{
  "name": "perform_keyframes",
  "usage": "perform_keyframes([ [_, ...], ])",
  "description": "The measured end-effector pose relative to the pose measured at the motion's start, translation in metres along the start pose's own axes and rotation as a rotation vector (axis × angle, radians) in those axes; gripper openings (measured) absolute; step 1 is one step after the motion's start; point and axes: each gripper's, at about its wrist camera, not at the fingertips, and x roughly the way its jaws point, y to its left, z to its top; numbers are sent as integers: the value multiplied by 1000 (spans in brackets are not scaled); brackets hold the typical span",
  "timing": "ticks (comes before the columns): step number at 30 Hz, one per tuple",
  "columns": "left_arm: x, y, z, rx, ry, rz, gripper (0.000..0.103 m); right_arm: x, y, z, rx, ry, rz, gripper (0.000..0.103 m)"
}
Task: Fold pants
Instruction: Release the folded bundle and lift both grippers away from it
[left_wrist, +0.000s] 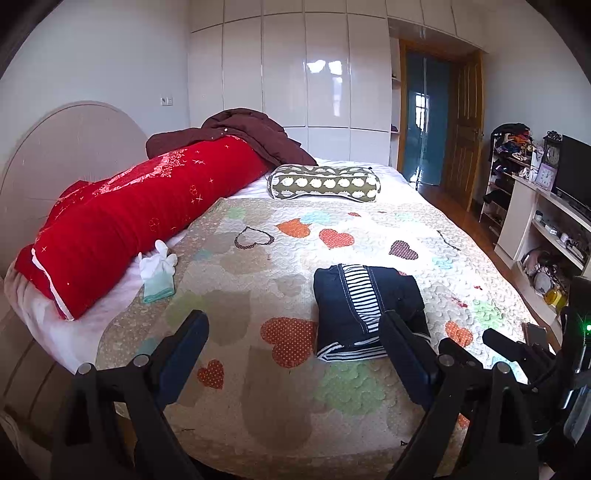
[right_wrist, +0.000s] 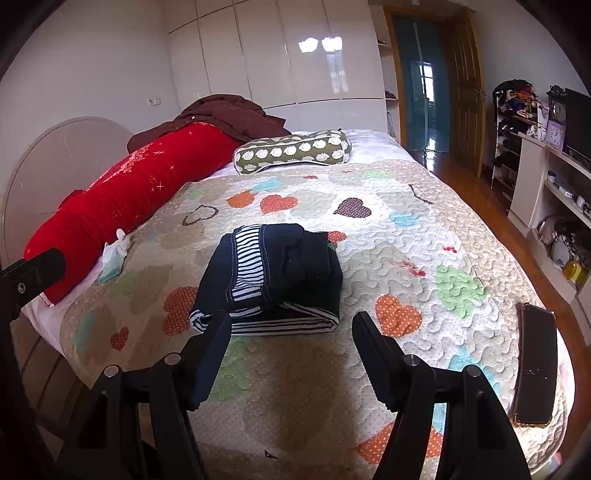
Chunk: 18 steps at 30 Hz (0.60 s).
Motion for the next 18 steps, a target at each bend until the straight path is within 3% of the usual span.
perform_keyframes([
  [18, -13, 0, 4, -8, -19, -16, 93, -11, 2, 3, 2, -10, -1, 74],
])
